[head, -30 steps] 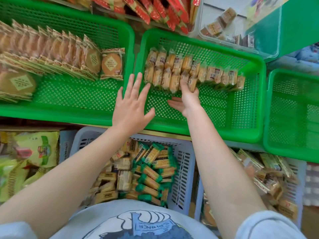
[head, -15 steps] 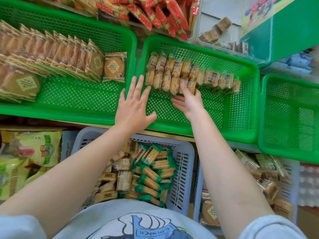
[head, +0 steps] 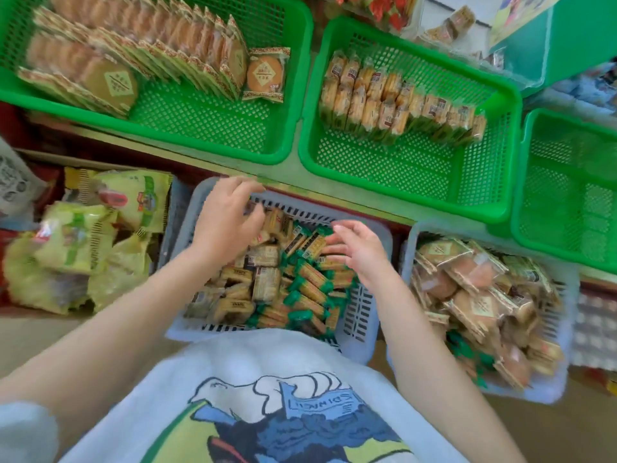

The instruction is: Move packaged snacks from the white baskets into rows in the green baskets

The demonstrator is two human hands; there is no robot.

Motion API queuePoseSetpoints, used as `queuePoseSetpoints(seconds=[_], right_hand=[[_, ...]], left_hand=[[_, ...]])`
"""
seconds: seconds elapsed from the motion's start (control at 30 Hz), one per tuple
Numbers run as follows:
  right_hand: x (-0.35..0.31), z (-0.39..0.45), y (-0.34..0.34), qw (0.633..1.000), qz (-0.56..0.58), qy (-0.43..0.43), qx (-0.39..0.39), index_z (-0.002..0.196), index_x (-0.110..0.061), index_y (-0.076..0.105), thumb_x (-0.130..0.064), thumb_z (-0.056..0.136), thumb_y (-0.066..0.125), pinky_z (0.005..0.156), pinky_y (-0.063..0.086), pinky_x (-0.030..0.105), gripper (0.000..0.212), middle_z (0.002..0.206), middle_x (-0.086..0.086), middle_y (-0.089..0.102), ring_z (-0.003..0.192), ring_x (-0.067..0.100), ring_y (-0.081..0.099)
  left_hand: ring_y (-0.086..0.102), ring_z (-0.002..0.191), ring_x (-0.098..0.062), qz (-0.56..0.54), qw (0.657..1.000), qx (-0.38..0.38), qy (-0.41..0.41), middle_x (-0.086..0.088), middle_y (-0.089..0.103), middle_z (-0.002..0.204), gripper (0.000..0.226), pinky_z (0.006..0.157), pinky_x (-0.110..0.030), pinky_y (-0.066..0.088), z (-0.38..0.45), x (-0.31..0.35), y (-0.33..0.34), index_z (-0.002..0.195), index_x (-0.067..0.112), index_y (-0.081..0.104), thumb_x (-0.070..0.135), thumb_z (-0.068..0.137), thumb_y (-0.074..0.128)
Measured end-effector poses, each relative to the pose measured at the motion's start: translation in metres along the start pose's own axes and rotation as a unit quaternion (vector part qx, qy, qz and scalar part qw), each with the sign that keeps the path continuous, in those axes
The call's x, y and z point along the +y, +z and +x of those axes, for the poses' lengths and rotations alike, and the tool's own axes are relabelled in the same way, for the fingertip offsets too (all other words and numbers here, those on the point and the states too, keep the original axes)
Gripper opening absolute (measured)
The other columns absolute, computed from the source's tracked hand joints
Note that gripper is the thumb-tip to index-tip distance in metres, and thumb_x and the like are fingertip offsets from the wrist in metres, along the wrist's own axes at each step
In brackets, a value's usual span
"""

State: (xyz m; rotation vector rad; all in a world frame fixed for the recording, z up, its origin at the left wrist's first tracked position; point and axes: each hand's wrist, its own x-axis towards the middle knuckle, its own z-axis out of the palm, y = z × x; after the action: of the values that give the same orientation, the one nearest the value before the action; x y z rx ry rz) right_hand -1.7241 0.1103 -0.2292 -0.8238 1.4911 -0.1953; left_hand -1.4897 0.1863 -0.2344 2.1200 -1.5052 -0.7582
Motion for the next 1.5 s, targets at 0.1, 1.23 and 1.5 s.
queuePoseSetpoints(seconds=[0.1,1.23,1.5], right_hand=[[0.034,0.005,0.034,0.991,-0.113,0.063,-0.031,0.119,-0.017,0.061,-0.026,0.102,0.057,0.076,0.061,0.033,0.019,0.107,0.007,0.069,0.093,0.024,0.073],[0.040,-0.011,0.178,0.894,-0.412,-0.082,-0.153,0.136,-0.022,0.056,-0.031,0.103,0.051,0.097,0.052,0.040,0.034,0.136,-0.005,0.058,0.110,0.017,0.064],[0.068,0.018,0.225,0.854,-0.494,-0.110,-0.118,0.130,-0.013,0.048,-0.007,0.092,0.064,0.065,0.048,0.036,0.042,0.119,0.013,0.061,0.097,0.028,0.061]], left_hand=[[0.044,0.132,-0.032,0.000,0.994,-0.017,-0.112,-0.015,0.052,0.139,0.039,0.110,-0.045,0.037,-0.063,-0.050,0.015,0.131,0.006,0.059,0.017,0.094,0.062],[0.074,0.088,-0.020,-0.436,0.825,-0.019,-0.359,-0.009,0.074,0.106,0.036,0.070,-0.029,0.061,-0.183,-0.117,-0.008,0.115,0.020,0.065,0.022,0.083,0.081],[0.069,0.102,-0.022,-0.429,0.836,0.008,-0.343,-0.003,0.069,0.120,0.054,0.087,-0.042,0.060,-0.219,-0.140,-0.014,0.131,0.026,0.061,0.032,0.081,0.080]])
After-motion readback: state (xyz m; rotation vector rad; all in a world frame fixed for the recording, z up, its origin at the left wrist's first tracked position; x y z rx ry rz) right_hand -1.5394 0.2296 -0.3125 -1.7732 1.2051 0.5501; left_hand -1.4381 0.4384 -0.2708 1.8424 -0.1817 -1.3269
